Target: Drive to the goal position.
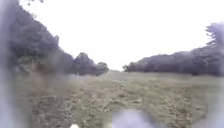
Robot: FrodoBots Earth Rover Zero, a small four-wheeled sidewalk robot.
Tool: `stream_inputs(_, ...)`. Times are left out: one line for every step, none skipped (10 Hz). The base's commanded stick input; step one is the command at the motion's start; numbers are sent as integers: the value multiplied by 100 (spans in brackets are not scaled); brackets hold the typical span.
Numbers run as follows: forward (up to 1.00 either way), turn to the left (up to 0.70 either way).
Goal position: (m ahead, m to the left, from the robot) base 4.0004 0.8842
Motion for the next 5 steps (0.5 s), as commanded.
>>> stream_inputs(0, 4)
stream_inputs(0, 4)
stream_inputs(0, 4)
stream_inputs(0, 4)
stream_inputs(0, 4)
